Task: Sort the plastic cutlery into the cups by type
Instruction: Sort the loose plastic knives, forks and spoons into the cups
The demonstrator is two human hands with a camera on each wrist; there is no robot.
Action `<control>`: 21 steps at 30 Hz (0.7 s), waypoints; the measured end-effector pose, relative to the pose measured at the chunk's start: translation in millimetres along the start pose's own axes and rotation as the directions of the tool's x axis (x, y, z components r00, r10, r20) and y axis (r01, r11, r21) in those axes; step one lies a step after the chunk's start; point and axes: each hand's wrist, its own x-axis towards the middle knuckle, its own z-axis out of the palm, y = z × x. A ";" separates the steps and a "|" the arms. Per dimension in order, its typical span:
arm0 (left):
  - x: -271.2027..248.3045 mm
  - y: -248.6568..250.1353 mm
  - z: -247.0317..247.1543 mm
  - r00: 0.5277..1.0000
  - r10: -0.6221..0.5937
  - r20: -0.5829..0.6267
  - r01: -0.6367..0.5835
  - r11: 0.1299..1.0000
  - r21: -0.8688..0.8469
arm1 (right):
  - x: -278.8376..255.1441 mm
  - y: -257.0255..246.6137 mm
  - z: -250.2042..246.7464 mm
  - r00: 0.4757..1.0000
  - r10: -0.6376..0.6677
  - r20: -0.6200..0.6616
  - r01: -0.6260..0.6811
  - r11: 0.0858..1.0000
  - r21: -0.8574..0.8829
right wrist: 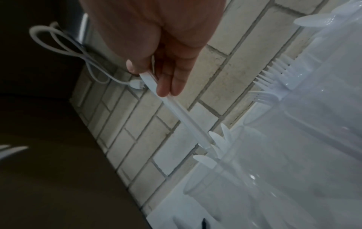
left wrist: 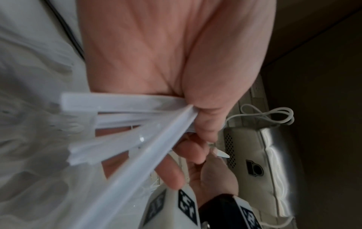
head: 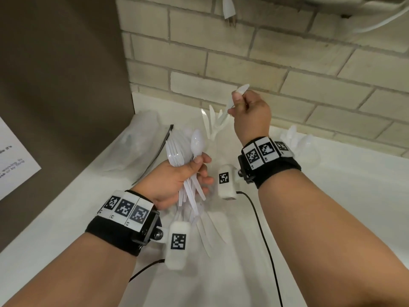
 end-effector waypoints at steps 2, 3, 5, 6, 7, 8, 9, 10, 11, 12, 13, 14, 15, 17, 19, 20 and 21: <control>0.3 0.5 -0.4 1.000 -0.003 -0.006 0.003 1.000 -0.002 | 9.2 4.8 6.2 0.999 -0.005 0.043 0.009 0.997 -0.082; 0.6 0.0 -0.9 1.000 -0.002 -0.007 0.002 1.000 0.000 | 13.9 7.5 9.2 0.996 0.015 0.087 -0.003 0.991 -0.134; 1.5 -1.3 -1.1 1.000 0.004 -0.006 -0.003 1.000 0.006 | 23.0 12.3 15.6 0.970 0.138 0.200 -0.091 0.969 -0.228; 1.9 -1.9 -0.7 1.000 0.005 -0.006 -0.005 1.000 0.006 | 27.3 14.7 19.0 0.947 0.218 0.236 -0.149 0.949 -0.277; 2.2 -2.5 -0.1 1.000 0.006 -0.003 -0.006 1.000 0.005 | 30.9 16.6 20.4 0.926 0.281 0.253 -0.193 0.927 -0.323; 2.3 -2.8 0.2 1.000 0.005 0.001 -0.005 1.000 0.004 | 33.1 16.9 19.8 0.915 0.315 0.251 -0.218 0.911 -0.350; 2.5 -3.1 0.4 1.000 0.002 0.005 -0.003 1.000 0.003 | 33.8 17.1 17.9 0.913 0.322 0.249 -0.221 0.906 -0.362; 2.9 -3.5 0.0 1.000 -0.001 0.009 0.001 1.000 0.002 | 30.3 13.8 13.8 0.914 0.316 0.253 -0.217 0.910 -0.353; 3.3 -4.0 -0.7 1.000 -0.006 0.014 0.006 1.000 0.000 | 25.0 10.6 8.6 0.921 0.293 0.257 -0.203 0.923 -0.325; 3.8 -4.6 -1.3 1.000 -0.014 0.023 0.014 1.000 -0.006 | 17.6 7.1 3.4 0.932 0.260 0.251 -0.187 0.941 -0.282; 4.6 -5.5 -1.6 0.999 -0.021 0.035 0.022 1.000 -0.018 | 9.6 4.0 -1.3 0.948 0.215 0.236 -0.162 0.960 -0.228; 5.6 -6.7 -1.4 0.998 -0.025 0.049 0.027 0.999 -0.034 | 0.6 -0.2 -4.9 0.957 0.175 0.230 -0.136 0.975 -0.175; 6.5 -8.4 -1.1 0.998 -0.025 0.059 0.028 0.998 -0.051 | -10.0 -5.6 -7.7 0.961 0.139 0.238 -0.114 0.987 -0.116; 8.6 -11.3 0.1 0.997 -0.018 0.071 0.023 0.997 -0.070 | -31.3 -18.4 -13.4 0.953 0.076 0.294 -0.076 0.997 -0.012; 9.5 -13.0 2.0 0.997 -0.019 0.079 0.025 0.997 -0.075 | -51.0 -32.2 -22.8 0.936 -0.004 0.352 -0.015 0.998 0.053; 9.7 -13.4 3.1 0.997 -0.017 0.080 0.024 0.996 -0.083 | -59.9 -39.5 -28.5 0.923 -0.033 0.383 0.001 0.997 0.083; 9.5 -13.3 4.3 0.997 -0.014 0.081 0.021 0.996 -0.091 | -66.9 -45.2 -33.9 0.907 -0.051 0.418 0.010 0.995 0.099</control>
